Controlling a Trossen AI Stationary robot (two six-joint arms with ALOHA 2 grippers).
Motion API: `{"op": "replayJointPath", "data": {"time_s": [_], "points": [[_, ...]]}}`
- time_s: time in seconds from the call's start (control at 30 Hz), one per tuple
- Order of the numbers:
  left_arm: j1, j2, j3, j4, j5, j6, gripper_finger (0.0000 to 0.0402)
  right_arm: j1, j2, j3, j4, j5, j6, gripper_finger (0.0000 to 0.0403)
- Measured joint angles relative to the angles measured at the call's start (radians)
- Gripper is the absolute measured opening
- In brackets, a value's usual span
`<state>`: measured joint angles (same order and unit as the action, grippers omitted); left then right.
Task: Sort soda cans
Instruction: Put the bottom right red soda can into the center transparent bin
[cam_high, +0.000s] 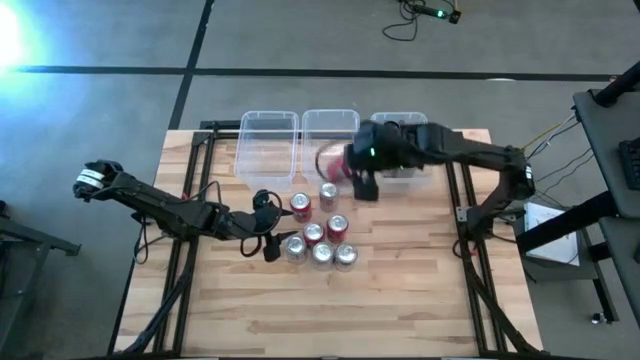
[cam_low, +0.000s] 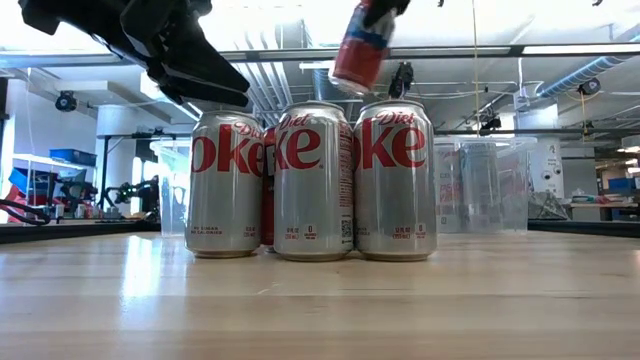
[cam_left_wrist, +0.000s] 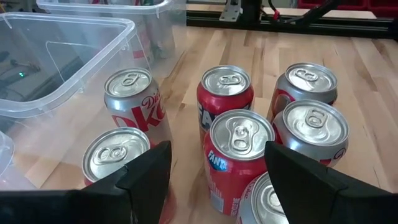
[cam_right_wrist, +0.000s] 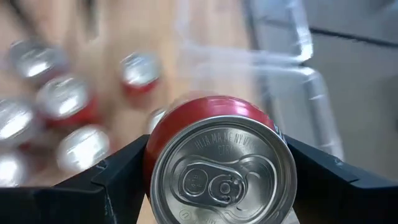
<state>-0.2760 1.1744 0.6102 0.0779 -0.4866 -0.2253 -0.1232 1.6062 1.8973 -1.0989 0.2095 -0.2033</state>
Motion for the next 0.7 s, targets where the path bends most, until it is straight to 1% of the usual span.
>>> {"op": "replayJointPath", "data": {"time_s": [0.23,0.37,0.53,0.63,0.7], "points": [[0.000,0.000,0.000,0.002,0.000,0.000,0.0242,-0.202,0.141,0.100,0.102,-0.014,-0.097,0.0299],[0.000,0.000,0.000,0.003,0.000,0.000,0.0242,-0.301,0.250,0.164,0.115,-0.101,-0.104,0.0299],[0.000,0.009,0.000,0.065,-0.001,0.007,0.0242,-0.352,0.396,0.236,0.102,-0.176,-0.134,0.0300],[0.000,0.020,0.000,0.061,-0.001,0.019,0.0242,-0.376,0.472,0.292,0.096,-0.218,-0.153,0.0301],[0.000,0.024,0.000,0.034,-0.001,0.021,0.0242,-0.390,0.522,0.331,0.058,-0.232,-0.168,0.0301]]}}
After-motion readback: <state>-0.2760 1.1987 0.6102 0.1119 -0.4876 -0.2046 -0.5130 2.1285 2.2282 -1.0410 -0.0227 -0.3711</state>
